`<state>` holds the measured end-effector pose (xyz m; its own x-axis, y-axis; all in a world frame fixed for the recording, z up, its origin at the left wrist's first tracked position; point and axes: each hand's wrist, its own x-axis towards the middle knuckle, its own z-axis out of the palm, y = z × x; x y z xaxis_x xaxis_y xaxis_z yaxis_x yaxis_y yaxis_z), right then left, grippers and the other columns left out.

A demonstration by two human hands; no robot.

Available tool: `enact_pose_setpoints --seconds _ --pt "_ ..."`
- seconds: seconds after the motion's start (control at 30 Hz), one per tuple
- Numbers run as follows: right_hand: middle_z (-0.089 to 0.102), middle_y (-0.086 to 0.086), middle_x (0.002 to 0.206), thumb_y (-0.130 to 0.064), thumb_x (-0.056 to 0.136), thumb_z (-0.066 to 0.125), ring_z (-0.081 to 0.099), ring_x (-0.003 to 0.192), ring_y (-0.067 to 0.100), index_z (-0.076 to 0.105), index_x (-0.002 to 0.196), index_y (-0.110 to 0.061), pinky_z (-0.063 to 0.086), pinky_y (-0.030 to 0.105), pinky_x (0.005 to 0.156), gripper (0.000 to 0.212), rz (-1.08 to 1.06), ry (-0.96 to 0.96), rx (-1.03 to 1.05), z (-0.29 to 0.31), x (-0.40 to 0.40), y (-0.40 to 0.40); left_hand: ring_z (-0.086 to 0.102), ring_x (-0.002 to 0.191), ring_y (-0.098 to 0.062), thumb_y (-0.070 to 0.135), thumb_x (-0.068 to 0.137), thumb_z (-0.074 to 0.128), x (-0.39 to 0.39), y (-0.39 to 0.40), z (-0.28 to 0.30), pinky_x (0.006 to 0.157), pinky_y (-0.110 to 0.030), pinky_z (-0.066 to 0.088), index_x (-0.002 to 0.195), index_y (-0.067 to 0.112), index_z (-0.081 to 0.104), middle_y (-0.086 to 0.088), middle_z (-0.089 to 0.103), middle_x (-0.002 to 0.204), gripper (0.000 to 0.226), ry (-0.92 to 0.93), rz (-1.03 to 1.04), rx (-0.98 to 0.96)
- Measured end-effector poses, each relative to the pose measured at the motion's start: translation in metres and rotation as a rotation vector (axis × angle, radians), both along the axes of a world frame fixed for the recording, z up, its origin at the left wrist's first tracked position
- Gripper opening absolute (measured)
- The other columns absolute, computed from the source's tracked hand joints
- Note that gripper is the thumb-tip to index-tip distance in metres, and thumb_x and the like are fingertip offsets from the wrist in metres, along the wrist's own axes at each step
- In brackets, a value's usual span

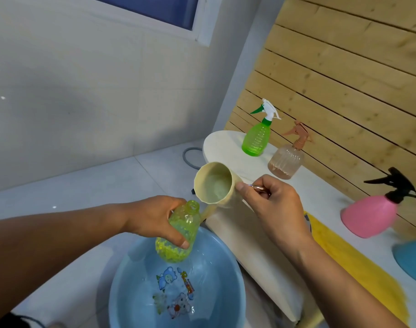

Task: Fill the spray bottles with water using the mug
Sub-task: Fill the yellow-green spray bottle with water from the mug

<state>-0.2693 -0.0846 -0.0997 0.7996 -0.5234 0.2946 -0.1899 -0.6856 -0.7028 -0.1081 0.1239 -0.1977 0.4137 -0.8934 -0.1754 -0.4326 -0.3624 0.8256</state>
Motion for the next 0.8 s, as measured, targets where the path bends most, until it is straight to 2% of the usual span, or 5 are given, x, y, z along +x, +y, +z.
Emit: enact_pose_setpoints --seconds 0.3,0.57,0.8 --pt "0.044 -0.006 0.058 -0.047 0.088 0.073 0.042 0.059 0.012 0.054 0.067 -0.015 0.031 0.032 0.055 0.042 -0.006 -0.004 -0.138 0.003 -0.006 0.006 0.071 0.107 -0.004 0.046 0.071 0.095 -0.001 -0.006 0.002 0.099 -0.039 0.059 0.118 0.035 0.066 0.014 0.075 0.112 0.056 0.004 -0.001 -0.026" --pt "0.049 -0.008 0.063 -0.046 0.089 0.072 0.049 0.067 0.006 0.051 0.065 -0.022 0.029 0.021 0.052 0.039 -0.019 0.000 -0.227 0.008 -0.012 0.012 0.071 0.104 -0.001 0.049 0.071 0.095 0.000 -0.007 0.001 0.097 -0.036 0.060 0.116 0.037 0.066 0.017 0.074 0.111 0.055 -0.034 0.007 -0.024" --pt "0.046 -0.008 0.063 -0.045 0.090 0.072 0.046 0.064 0.008 0.050 0.066 -0.023 0.029 0.027 0.054 0.039 0.003 -0.005 -0.256 0.009 -0.012 0.014 0.070 0.105 -0.002 0.053 0.068 0.094 0.001 -0.006 -0.003 0.096 -0.037 0.060 0.117 0.038 0.065 0.017 0.074 0.112 0.059 -0.045 0.017 -0.026"
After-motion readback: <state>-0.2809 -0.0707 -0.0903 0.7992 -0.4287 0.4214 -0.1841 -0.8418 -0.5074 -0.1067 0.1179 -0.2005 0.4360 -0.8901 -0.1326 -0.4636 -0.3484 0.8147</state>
